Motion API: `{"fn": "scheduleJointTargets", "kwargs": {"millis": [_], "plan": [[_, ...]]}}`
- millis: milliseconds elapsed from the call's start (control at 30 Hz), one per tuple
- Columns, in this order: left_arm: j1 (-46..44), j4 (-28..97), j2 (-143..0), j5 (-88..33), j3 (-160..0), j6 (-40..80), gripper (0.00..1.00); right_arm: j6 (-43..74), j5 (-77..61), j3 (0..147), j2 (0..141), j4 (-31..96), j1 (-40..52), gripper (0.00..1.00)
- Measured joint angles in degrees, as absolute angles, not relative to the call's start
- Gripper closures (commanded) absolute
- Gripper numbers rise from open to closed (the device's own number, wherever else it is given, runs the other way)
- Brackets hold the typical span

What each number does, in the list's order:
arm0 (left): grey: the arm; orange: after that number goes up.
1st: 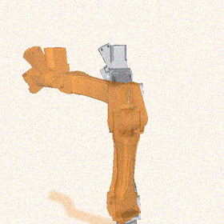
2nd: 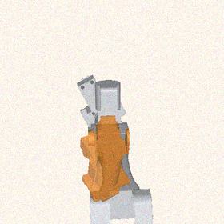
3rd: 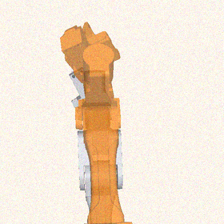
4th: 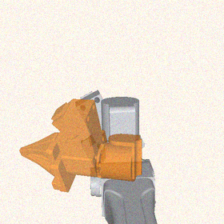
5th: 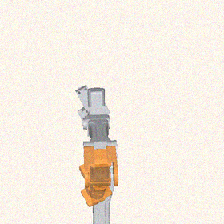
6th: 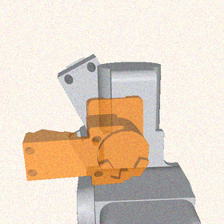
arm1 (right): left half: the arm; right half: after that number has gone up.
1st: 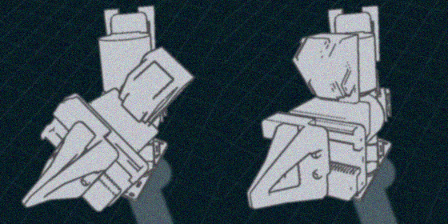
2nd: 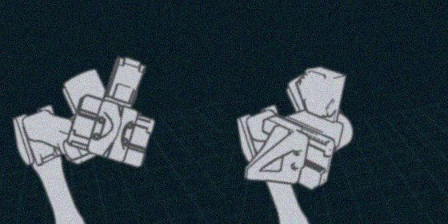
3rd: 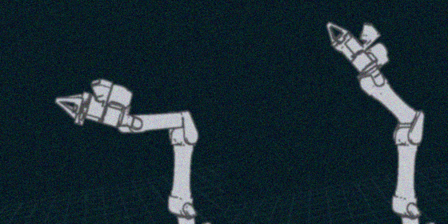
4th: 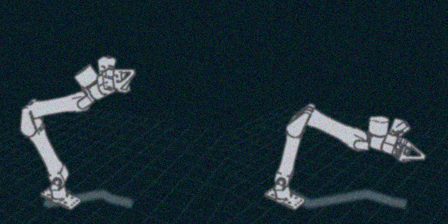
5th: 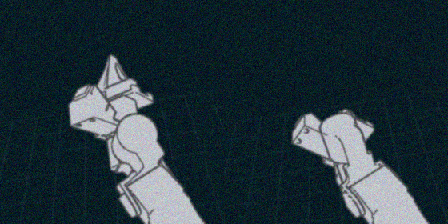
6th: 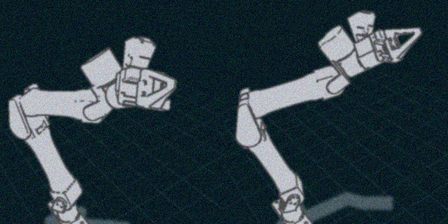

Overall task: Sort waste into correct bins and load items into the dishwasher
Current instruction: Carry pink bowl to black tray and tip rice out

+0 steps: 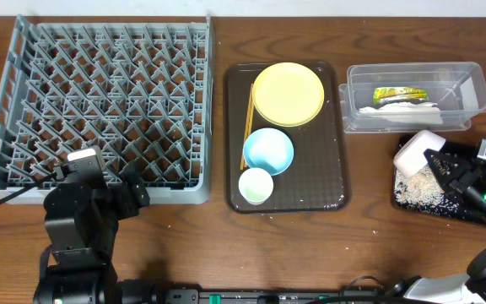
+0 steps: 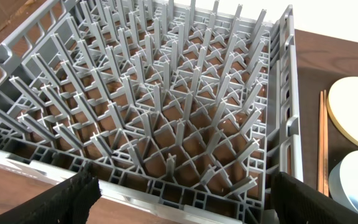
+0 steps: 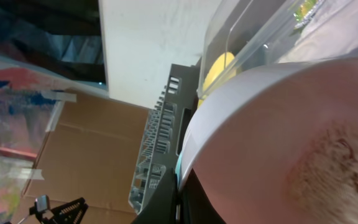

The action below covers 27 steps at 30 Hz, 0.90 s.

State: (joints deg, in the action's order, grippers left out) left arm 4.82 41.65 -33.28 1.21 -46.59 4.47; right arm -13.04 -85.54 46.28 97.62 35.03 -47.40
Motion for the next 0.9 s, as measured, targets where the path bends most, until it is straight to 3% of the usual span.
{"fn": "scheduleJointTargets", "kwargs": {"millis": [900], "plan": [[4.8,41.6,-33.3,1.2,-46.6,4.5,0.09,-15.9,-82.5,40.6,97.6,34.2,-46.7,0.99]]}}
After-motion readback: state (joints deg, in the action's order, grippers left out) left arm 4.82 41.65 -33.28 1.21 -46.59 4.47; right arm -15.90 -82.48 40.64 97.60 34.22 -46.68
